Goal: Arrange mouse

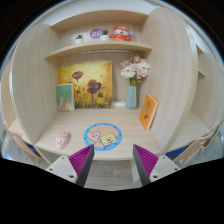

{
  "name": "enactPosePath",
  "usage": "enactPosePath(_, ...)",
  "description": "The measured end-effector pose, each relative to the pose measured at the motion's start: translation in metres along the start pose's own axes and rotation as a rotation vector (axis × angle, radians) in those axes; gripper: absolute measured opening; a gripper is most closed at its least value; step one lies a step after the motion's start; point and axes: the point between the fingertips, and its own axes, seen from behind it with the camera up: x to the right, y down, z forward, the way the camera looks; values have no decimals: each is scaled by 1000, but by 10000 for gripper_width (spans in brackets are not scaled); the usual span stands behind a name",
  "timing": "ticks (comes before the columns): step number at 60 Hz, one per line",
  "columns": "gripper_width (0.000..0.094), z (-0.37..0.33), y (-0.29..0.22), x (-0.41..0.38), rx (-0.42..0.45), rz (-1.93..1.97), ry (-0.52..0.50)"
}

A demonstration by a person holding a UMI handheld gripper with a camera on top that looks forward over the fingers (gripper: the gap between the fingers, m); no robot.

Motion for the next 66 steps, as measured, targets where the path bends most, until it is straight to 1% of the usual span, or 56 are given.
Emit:
enactPosePath(7, 771, 13, 29, -25, -65, -26, -11)
enactPosePath(8, 771, 8, 34, -20, -81, -34, -28)
enactPosePath(10, 770, 19, 47, -41, -101, -35, -23)
enactPosePath(15, 773, 32, 73, -68, -154, -44, -58)
enactPosePath(20, 771, 45, 99, -111, -195, -36, -79)
enactPosePath(28, 773, 72, 123, -166, -258, -48, -142)
enactPosePath(39, 771, 125, 120, -238, -283, -47, -193)
enactPosePath(51, 770, 191, 94, -282, -277, -48, -183)
enactPosePath(62, 773, 234, 87, -298, -305, -45, -160)
enactPosePath(63, 772, 237, 84, -298, -296, -49, -152)
enactPosePath(65, 745, 242, 82, -296, -293, -54, -138)
enactPosePath(66, 713, 242, 83, -294, -300, -53, -130)
